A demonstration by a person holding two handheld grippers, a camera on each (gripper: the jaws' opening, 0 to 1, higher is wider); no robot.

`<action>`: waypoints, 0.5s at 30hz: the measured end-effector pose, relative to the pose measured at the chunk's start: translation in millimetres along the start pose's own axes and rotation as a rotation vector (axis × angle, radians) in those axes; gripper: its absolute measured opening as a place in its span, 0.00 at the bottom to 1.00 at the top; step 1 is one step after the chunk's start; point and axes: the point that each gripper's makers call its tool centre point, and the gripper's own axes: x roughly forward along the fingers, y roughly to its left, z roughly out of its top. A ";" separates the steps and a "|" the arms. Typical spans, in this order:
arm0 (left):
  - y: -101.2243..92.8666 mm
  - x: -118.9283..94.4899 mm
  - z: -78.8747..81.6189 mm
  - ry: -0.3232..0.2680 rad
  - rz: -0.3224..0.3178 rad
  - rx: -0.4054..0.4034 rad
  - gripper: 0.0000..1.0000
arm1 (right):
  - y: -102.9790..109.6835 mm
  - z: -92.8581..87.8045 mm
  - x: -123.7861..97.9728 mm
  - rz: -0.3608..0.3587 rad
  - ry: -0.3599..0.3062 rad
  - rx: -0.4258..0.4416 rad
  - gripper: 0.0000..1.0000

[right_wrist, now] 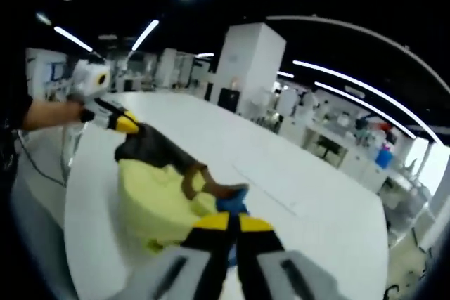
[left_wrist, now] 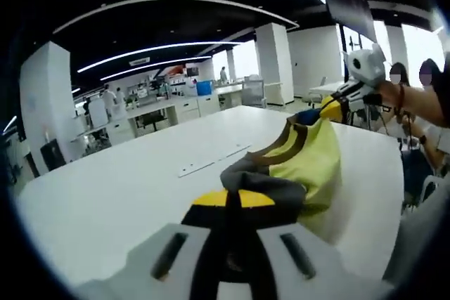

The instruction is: Fold the garment on the visible template until the final outline fits inside the template.

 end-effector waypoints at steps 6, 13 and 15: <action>20.7 27.3 -6.7 0.029 0.021 -0.047 0.00 | -23.0 -2.1 26.0 -0.058 0.012 0.049 0.00; 40.9 56.1 -25.9 0.079 0.018 -0.085 0.00 | -46.3 -14.7 63.7 -0.108 0.030 0.111 0.00; 48.6 65.8 -32.9 0.087 0.019 -0.098 0.00 | -52.7 -19.8 74.9 -0.115 0.038 0.125 0.00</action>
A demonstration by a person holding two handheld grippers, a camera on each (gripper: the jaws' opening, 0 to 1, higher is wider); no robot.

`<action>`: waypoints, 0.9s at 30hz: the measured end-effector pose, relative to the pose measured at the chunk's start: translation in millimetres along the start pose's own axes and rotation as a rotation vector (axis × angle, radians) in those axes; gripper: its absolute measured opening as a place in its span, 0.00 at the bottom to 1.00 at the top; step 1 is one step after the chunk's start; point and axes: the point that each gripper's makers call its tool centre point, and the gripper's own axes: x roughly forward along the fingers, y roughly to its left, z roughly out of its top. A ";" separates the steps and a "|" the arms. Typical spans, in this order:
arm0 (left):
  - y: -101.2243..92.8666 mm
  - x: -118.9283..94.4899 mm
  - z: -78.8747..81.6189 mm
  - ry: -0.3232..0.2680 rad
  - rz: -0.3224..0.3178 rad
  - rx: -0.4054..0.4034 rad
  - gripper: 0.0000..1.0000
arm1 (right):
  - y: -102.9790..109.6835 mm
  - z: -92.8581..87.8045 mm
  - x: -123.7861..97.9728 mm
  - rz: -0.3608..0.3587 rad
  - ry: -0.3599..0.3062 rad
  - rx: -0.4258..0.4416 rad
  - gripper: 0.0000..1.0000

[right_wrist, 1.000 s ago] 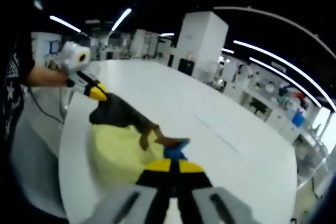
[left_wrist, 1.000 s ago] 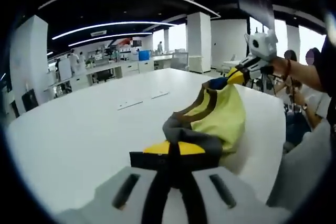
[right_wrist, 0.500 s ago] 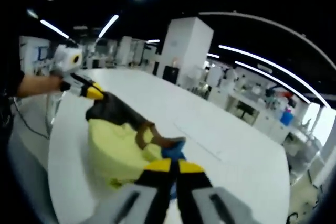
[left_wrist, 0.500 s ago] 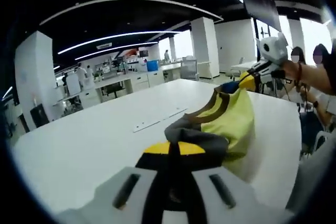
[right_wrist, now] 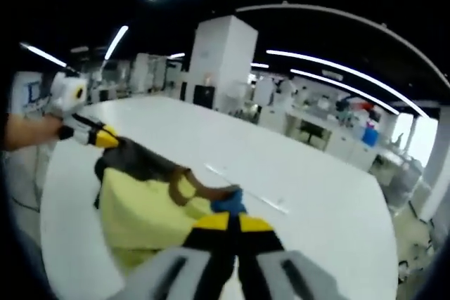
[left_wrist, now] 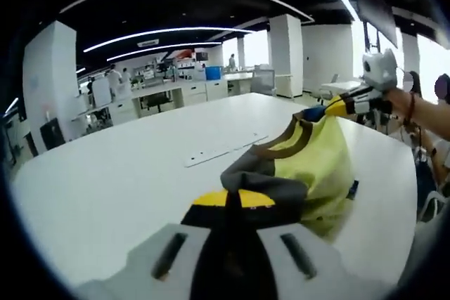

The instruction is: Fold the garment on the visible template until the final outline fits inside the template.

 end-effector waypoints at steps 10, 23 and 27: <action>25.5 36.1 -20.6 0.039 0.011 -0.023 0.00 | -24.1 -19.4 53.6 -0.063 0.027 0.075 0.00; 55.1 76.5 -48.5 0.080 0.059 -0.079 0.00 | -37.5 -59.1 104.1 -0.098 0.111 0.157 0.00; 64.5 83.7 -54.2 0.071 0.069 -0.116 0.00 | -40.8 -76.3 111.7 -0.117 0.164 0.182 0.00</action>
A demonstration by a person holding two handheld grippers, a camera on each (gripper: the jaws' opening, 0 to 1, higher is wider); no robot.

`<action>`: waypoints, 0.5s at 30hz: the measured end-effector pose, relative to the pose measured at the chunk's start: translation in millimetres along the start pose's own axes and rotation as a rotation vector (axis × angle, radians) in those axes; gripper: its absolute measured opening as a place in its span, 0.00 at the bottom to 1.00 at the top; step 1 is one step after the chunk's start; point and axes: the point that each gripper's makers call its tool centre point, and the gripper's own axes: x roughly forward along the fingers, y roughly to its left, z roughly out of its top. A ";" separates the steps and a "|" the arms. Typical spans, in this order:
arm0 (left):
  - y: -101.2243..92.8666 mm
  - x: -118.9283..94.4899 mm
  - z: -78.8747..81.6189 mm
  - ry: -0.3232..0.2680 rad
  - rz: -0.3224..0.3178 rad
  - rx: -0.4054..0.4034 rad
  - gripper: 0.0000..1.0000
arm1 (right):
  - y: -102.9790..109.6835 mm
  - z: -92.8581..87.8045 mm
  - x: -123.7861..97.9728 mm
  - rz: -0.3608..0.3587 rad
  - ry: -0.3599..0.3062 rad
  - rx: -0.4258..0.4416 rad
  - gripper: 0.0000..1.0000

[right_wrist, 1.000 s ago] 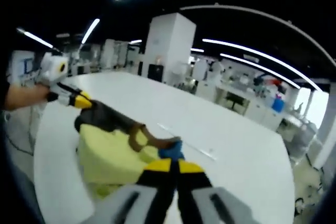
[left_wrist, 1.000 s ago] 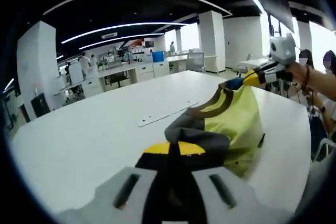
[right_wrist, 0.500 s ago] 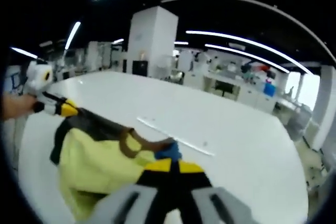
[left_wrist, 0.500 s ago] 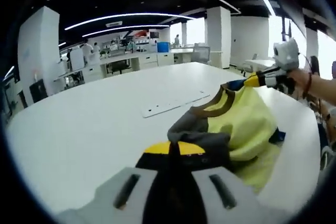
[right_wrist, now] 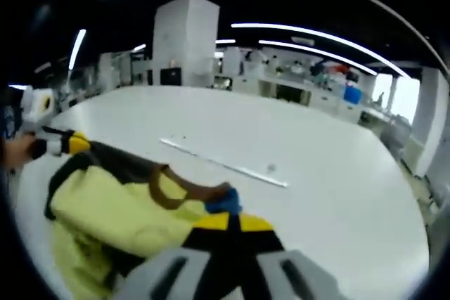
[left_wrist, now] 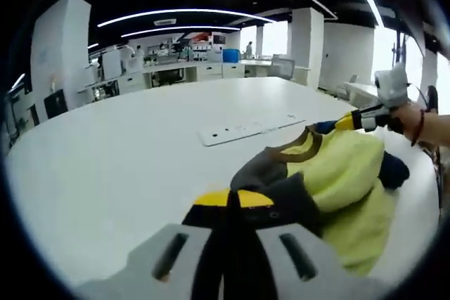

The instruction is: Fold the garment on the visible template until the final outline fits inside the template.

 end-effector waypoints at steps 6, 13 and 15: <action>14.6 9.1 -8.8 0.025 0.020 -0.029 0.00 | 2.0 -3.1 12.0 0.014 0.022 0.000 0.00; 16.4 10.1 -9.3 0.036 0.044 -0.054 0.00 | 2.6 -2.4 15.9 0.014 0.056 0.023 0.00; 14.4 7.8 -7.6 0.035 0.041 -0.040 0.00 | 3.9 1.6 9.4 0.016 0.052 0.025 0.02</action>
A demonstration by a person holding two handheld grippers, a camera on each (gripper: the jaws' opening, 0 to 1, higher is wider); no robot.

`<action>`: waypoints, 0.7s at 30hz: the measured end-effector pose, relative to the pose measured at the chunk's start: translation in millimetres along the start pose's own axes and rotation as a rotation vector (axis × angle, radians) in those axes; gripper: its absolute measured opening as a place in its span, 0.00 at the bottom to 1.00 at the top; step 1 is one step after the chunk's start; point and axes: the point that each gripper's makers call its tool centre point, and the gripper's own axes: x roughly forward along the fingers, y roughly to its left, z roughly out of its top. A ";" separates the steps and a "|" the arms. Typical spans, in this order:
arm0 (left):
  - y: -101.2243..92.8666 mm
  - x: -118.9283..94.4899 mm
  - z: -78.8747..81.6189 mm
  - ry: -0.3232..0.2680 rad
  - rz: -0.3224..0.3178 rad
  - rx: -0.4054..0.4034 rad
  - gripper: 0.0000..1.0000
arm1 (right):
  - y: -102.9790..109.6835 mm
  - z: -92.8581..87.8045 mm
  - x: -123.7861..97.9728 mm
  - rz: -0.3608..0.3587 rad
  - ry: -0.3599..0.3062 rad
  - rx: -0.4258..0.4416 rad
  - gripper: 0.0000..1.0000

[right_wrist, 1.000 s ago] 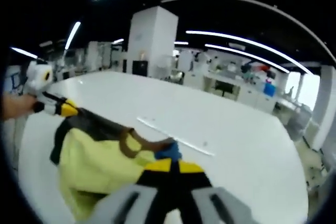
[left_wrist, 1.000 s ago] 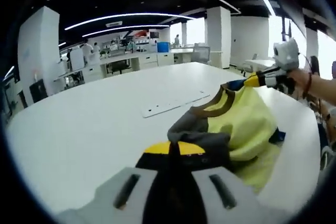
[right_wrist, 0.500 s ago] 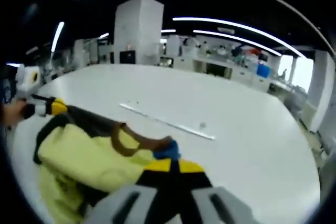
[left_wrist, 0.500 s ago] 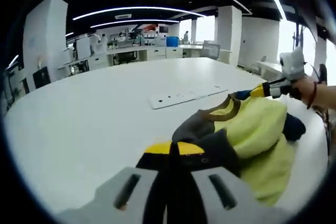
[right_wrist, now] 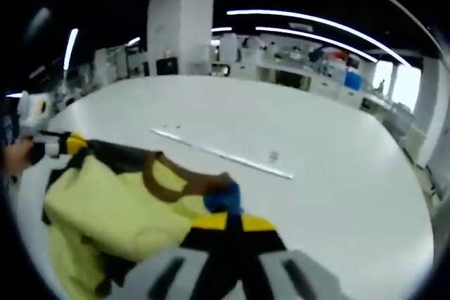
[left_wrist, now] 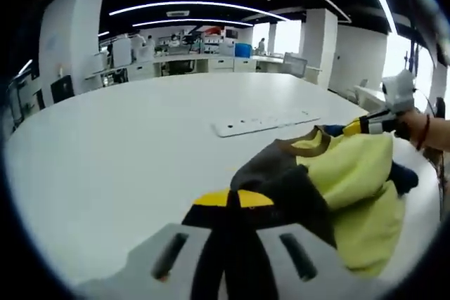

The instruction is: Fold the garment on the visible template until the final outline fits inside the template.

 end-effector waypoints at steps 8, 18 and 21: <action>-12.3 -28.3 18.0 -0.032 -0.022 0.030 0.18 | 15.5 11.3 -32.3 0.038 -0.029 0.036 0.34; -26.1 -71.1 15.2 -0.033 -0.050 0.067 0.39 | 45.1 -1.0 -81.3 0.116 -0.020 0.049 0.61; -29.1 -81.1 6.7 -0.024 -0.070 0.068 0.43 | 54.8 -2.6 -95.3 0.136 -0.026 0.039 0.65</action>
